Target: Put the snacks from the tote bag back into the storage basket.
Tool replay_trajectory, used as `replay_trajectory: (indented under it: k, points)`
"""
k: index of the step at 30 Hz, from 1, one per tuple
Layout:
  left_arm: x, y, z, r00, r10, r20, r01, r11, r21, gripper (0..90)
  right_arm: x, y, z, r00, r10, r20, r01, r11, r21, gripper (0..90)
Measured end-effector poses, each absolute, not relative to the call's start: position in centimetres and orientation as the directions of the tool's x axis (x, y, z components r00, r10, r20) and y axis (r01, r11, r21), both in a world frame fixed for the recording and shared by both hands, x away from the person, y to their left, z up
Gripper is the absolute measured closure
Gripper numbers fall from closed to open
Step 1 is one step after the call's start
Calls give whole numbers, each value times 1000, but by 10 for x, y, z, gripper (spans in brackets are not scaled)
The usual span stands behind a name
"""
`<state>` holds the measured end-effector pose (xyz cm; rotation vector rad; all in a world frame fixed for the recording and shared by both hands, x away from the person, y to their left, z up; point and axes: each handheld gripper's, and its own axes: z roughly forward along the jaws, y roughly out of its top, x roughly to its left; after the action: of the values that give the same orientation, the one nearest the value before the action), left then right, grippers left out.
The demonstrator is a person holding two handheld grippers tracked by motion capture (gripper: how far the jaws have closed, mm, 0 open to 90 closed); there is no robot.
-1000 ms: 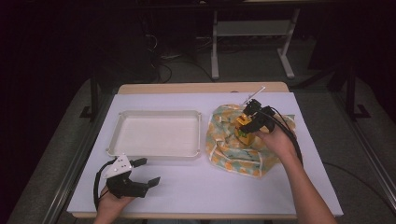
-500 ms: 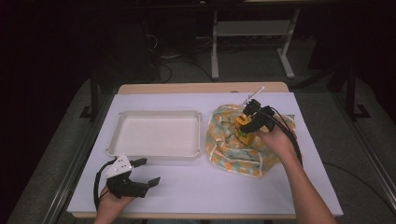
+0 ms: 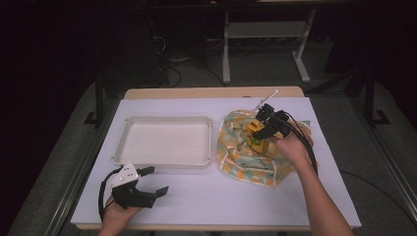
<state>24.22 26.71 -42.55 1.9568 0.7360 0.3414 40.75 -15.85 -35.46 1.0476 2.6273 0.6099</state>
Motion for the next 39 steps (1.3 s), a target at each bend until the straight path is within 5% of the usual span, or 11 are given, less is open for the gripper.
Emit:
replay_trajectory:
  k: [39]
  points:
    - [243, 268, -425, 770, 633, -75, 353, -327, 877, 132, 392, -157, -302, -782, 621, -54, 504, 681, 531, 496]
